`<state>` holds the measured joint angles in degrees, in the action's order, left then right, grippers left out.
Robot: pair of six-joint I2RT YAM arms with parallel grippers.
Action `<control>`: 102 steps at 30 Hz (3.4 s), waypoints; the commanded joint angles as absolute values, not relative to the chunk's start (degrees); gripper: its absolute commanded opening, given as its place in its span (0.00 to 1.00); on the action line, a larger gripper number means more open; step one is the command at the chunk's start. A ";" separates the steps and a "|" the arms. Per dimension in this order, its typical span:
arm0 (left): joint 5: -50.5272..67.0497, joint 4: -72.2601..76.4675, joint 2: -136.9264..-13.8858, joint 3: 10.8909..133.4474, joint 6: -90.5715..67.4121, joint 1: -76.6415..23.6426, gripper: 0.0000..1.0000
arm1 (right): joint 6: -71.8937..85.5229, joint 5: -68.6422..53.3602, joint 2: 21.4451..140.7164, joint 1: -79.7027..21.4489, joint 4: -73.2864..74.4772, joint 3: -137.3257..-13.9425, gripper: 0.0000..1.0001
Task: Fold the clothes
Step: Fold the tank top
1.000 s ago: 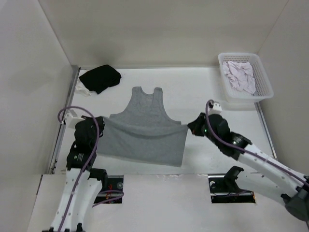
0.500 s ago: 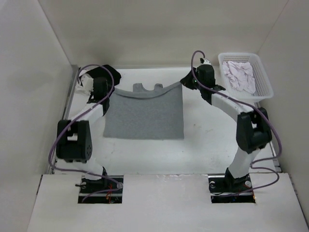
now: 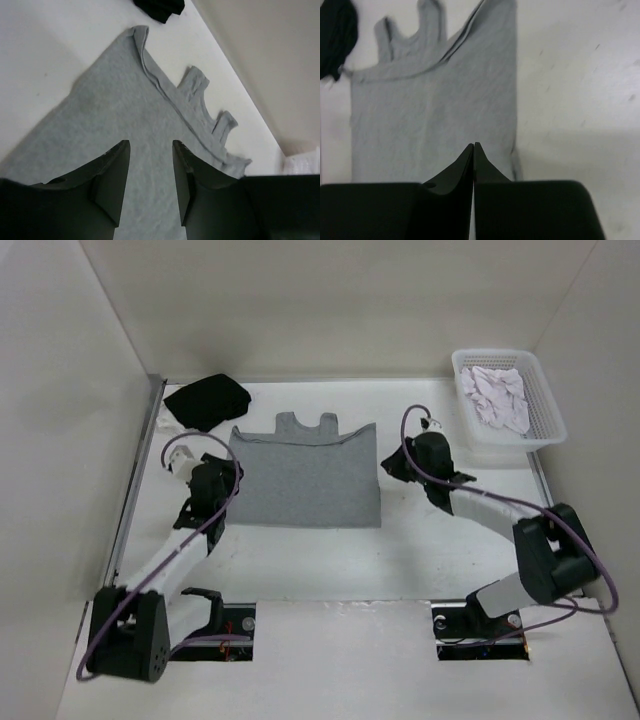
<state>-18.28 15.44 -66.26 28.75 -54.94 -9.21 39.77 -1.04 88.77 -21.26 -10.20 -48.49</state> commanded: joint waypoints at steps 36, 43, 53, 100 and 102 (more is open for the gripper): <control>2.73 6.06 -55.90 8.70 -54.23 13.05 0.11 | 56.07 4.13 75.67 -35.37 -19.34 -18.55 0.42; 2.99 7.12 -56.16 8.61 -54.05 13.14 0.06 | 57.74 3.43 76.12 -35.37 -19.69 -17.84 0.39; 3.69 7.56 -55.37 8.70 -53.35 13.23 0.02 | 59.41 3.78 76.64 -35.55 -21.09 -17.31 0.15; -7.56 11.23 -72.28 41.55 -58.27 -2.77 0.00 | 40.52 -2.89 79.07 -20.97 -6.06 -52.89 0.02; -7.73 13.70 -81.69 46.12 -58.09 -1.02 0.00 | 40.78 -4.39 86.89 -18.69 -7.03 -58.33 0.02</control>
<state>-6.20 0.62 -74.76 39.90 -57.14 -3.11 40.34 2.44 82.28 -20.82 4.36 -50.15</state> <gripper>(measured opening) 0.021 0.024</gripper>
